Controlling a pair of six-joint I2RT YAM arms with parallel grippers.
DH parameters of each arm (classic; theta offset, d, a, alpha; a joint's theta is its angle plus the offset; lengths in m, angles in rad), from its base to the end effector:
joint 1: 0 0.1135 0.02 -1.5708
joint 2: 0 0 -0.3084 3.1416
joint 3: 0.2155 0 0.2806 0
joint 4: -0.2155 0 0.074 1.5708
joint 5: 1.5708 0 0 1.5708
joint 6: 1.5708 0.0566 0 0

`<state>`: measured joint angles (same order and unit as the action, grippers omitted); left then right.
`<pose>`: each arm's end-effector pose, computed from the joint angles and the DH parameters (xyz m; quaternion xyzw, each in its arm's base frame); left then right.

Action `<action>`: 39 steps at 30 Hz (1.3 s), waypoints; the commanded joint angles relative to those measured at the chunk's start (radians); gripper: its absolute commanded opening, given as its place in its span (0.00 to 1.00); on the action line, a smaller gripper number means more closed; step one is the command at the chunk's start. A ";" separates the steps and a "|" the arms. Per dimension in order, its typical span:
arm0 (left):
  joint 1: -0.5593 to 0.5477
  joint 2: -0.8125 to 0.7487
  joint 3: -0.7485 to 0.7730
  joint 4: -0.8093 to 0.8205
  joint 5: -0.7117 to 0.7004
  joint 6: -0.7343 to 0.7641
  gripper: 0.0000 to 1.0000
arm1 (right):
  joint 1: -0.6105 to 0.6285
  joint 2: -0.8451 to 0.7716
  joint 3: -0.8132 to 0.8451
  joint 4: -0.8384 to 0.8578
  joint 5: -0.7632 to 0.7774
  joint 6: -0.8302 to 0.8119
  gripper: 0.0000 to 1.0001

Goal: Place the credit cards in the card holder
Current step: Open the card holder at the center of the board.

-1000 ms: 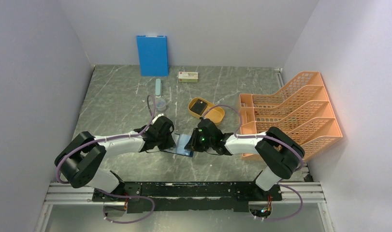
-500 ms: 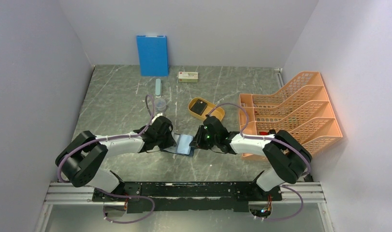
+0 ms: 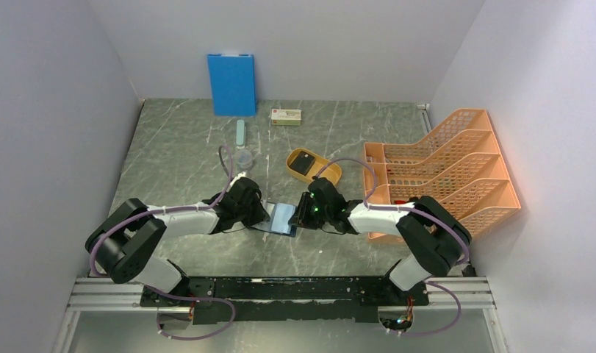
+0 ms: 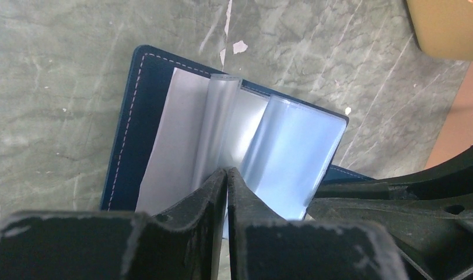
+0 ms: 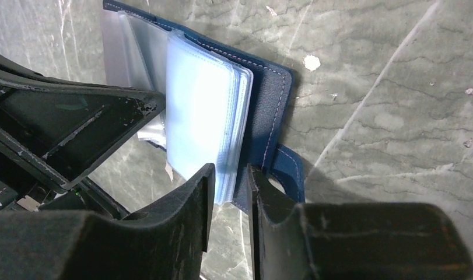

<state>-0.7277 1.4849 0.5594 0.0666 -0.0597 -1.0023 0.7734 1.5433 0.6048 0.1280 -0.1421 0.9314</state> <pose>0.2200 -0.1914 0.1391 -0.1385 0.9267 -0.2470 0.2472 0.2173 0.2234 0.1419 0.0468 0.9255 0.3220 0.1940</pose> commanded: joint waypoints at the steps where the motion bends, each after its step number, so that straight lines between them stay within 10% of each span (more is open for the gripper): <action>1: 0.004 0.060 -0.065 -0.130 -0.015 0.021 0.14 | -0.007 -0.023 0.014 -0.067 0.066 -0.023 0.32; 39: 0.000 0.065 -0.088 -0.100 0.014 0.011 0.12 | -0.005 0.035 0.054 -0.076 0.074 -0.057 0.36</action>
<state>-0.7269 1.4849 0.5335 0.1139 -0.0517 -1.0107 0.7723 1.5517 0.6582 0.0433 -0.0834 0.8814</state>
